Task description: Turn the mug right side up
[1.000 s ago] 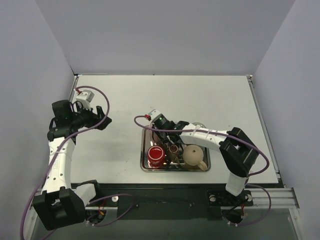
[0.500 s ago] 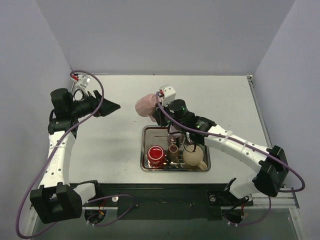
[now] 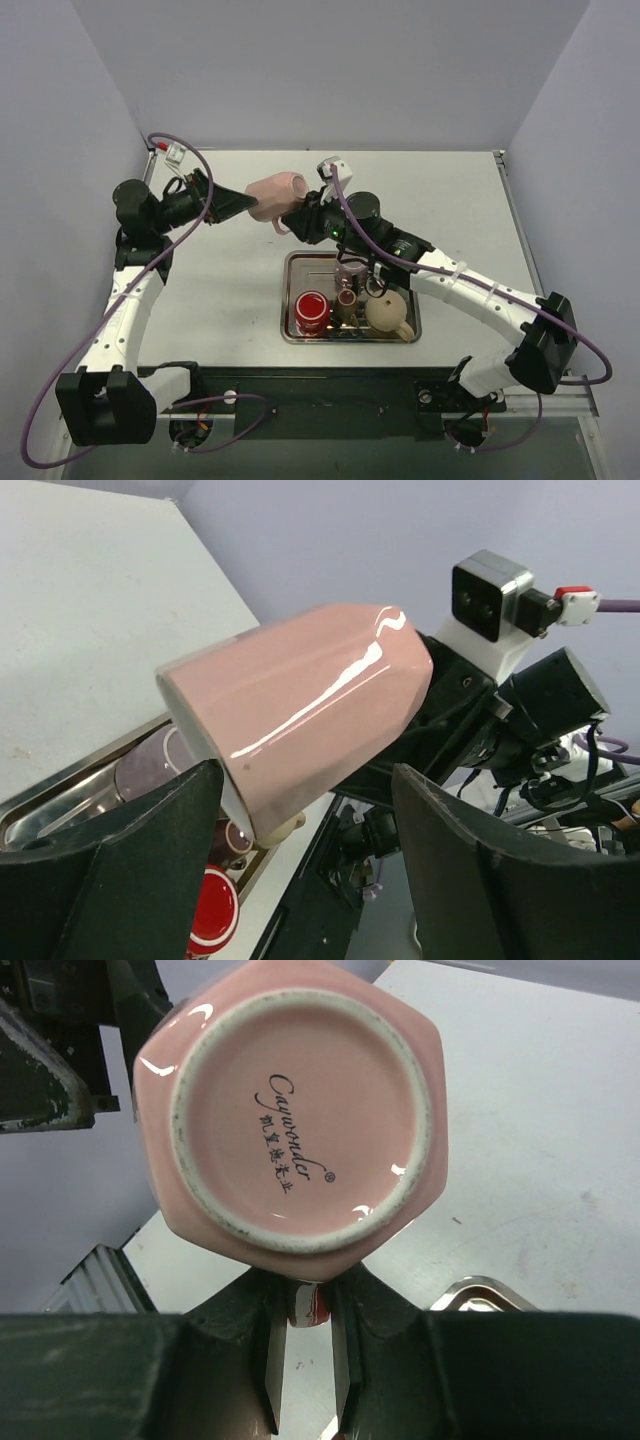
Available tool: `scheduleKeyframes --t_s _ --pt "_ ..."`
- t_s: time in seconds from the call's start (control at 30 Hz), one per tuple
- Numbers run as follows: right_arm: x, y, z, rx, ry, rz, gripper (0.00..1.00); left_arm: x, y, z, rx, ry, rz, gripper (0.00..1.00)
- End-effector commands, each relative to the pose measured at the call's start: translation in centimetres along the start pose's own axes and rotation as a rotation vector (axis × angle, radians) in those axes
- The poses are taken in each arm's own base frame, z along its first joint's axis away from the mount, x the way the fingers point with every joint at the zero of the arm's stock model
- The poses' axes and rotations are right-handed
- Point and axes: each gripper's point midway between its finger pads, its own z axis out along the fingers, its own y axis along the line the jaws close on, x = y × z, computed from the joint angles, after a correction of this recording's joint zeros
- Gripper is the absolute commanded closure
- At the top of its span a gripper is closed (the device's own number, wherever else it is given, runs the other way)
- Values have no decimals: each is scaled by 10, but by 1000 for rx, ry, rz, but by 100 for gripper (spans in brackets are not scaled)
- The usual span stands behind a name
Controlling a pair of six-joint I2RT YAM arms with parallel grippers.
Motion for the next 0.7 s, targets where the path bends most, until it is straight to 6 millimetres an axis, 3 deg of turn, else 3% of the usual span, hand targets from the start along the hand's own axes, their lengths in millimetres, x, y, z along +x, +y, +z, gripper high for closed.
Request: scheduleKeyframes --t_s 0.0,0.07,0.1,0.13,0.17,0.2,0.3,0.33,0.37,0.4,0.43,0.47,0.5,0.57,0.67 --pt "-77 63 -7 -245 -219 74 100 -6 -31 6 106 -21 36 24" --pt "-72 72 -1 -295 -197 106 100 -4 -33 9 114 -11 30 33" --pt "-71 73 3 -313 -200 116 100 -2 -34 10 118 -7 28 42" --pt "-72 78 3 -336 -201 141 100 -1 -33 11 117 -1 17 61" --pt "-68 74 8 -331 -189 151 100 -1 -34 11 119 1 13 75" --pt "-62 70 13 -321 -170 165 100 1 -32 11 113 6 0 96" --pt "-46 43 24 -239 -106 179 96 -8 -24 7 60 -43 21 100" --pt "-29 29 27 -177 -45 178 83 -7 -9 5 -5 -41 44 100" --pt "-22 17 28 -132 -25 124 60 -21 -2 5 -88 -86 90 100" --pt "-1 -9 26 -7 39 85 53 -10 26 -1 -212 -36 124 100" --pt "9 -21 22 50 72 16 40 -28 40 -5 -345 -81 211 100" --pt "25 -42 13 156 118 -19 35 -23 64 -17 -469 -32 310 100" --pt "28 -54 8 208 133 -70 30 -36 79 -23 -590 -60 375 100" --pt "46 -85 -9 356 197 -143 29 -42 109 -41 -766 -3 517 100" --pt "80 -102 -37 416 362 -270 26 -34 151 -61 -937 186 650 100"
